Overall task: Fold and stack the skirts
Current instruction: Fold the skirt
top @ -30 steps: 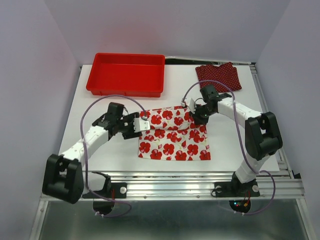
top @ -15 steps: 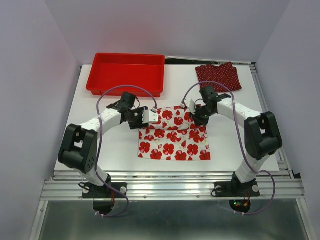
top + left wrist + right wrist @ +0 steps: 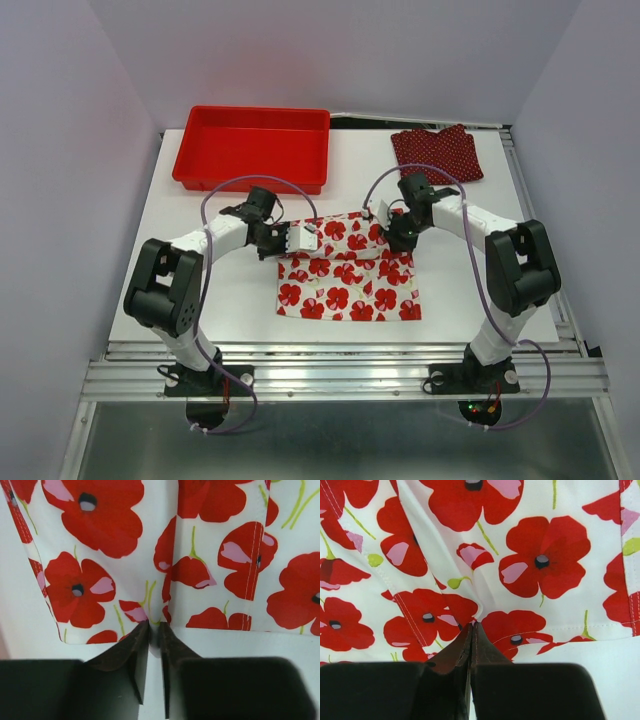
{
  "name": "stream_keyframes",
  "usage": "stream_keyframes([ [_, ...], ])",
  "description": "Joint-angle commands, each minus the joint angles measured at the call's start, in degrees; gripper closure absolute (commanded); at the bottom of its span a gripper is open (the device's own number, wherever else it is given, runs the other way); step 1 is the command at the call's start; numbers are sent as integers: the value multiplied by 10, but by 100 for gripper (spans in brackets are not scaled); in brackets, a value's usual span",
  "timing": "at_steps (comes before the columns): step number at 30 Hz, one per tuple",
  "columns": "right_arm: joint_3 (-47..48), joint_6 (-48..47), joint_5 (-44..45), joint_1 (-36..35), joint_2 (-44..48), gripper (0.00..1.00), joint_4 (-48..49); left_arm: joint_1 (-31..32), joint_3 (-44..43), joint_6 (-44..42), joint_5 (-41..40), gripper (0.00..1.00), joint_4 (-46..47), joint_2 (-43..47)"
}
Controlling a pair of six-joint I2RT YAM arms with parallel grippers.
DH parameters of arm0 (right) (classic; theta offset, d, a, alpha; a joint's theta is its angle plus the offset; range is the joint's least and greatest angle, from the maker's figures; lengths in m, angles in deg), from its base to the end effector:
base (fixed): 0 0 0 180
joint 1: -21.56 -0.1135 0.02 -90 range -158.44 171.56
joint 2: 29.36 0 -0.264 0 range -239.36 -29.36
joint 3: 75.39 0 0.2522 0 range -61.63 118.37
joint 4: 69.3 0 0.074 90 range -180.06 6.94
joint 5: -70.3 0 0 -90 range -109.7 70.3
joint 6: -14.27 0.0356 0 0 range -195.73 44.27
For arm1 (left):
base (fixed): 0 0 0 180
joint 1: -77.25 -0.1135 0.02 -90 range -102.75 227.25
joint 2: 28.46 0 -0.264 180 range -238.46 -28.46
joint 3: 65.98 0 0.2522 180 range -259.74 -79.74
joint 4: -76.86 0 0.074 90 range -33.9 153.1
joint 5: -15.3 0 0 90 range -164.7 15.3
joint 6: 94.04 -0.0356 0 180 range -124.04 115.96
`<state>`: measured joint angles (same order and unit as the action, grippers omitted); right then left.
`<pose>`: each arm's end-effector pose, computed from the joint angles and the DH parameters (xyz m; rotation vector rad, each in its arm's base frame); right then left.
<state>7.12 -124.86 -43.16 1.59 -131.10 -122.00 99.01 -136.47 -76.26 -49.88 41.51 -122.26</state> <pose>0.3193 0.1311 0.1875 -1.6070 2.1764 0.4351 0.2957 -0.1341 0.1863 1.9050 1.5691 -0.1958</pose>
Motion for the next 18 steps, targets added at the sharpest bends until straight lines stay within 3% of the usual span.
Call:
stream_keyframes([
  [1,30,-4,8,-4,0,99,10,2,-22,-2,-4,80,-8,0],
  [6,68,-4,24,8,-4,99,11,0,-54,35,-8,100,-3,-1],
  [18,191,-46,52,35,30,99,-54,-3,-187,147,-15,100,-49,19],
])
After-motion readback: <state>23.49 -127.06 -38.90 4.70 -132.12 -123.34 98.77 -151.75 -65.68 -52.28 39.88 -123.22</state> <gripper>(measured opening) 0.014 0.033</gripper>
